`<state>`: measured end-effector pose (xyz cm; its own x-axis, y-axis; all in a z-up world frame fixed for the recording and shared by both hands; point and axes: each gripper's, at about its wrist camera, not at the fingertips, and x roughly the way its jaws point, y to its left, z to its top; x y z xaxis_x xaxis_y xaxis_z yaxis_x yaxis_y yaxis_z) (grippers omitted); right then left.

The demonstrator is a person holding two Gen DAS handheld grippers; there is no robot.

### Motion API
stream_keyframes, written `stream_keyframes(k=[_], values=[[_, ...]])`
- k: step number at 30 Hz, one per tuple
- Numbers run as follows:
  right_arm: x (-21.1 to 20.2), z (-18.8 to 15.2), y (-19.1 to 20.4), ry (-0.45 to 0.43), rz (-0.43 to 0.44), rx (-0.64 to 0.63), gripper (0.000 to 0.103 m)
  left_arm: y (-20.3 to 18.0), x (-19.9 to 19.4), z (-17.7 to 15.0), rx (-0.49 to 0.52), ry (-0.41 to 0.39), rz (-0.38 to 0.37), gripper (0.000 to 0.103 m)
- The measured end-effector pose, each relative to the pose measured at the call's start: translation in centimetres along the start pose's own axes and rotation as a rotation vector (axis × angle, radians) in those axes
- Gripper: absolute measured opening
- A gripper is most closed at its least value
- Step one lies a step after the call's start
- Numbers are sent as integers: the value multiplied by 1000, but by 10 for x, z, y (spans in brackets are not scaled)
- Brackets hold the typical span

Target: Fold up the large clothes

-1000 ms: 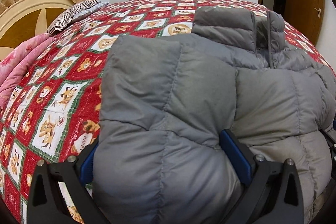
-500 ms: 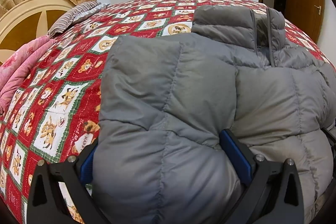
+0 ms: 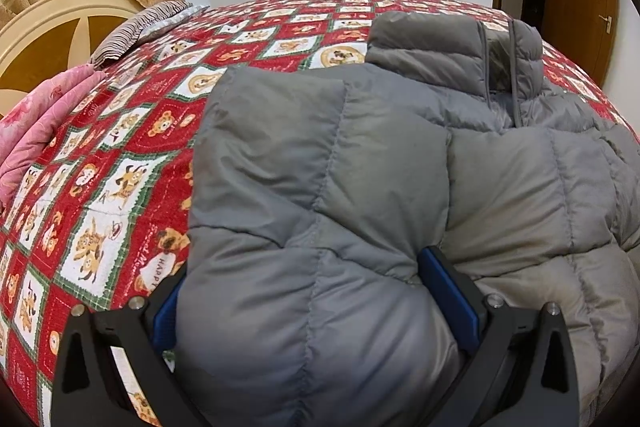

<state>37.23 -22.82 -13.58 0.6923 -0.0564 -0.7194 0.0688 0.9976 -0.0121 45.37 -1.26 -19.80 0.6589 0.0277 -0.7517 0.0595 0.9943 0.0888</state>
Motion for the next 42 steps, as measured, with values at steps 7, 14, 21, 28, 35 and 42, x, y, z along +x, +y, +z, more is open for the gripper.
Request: stream_keyframes(k=[7,14,21,28,35,42], values=[[45,1,25,80,3,-45,77,1,1,0,-5,2,-5,103],[58,-12,17,71,25,-36,81,1,3,1,-6,9,-10,103],[61,-15,19,66,15,-41,82,0,3,1,0,7,-4,103],[62,-17,17,61,19,-38,82,0,3,1,2,7,0,103],[63,-17,19,64,12,-44,82,1,3,1,1,18,-7,103],[58,-9,15,140,60,-88,83,1,-17,13,69,46,17,103]])
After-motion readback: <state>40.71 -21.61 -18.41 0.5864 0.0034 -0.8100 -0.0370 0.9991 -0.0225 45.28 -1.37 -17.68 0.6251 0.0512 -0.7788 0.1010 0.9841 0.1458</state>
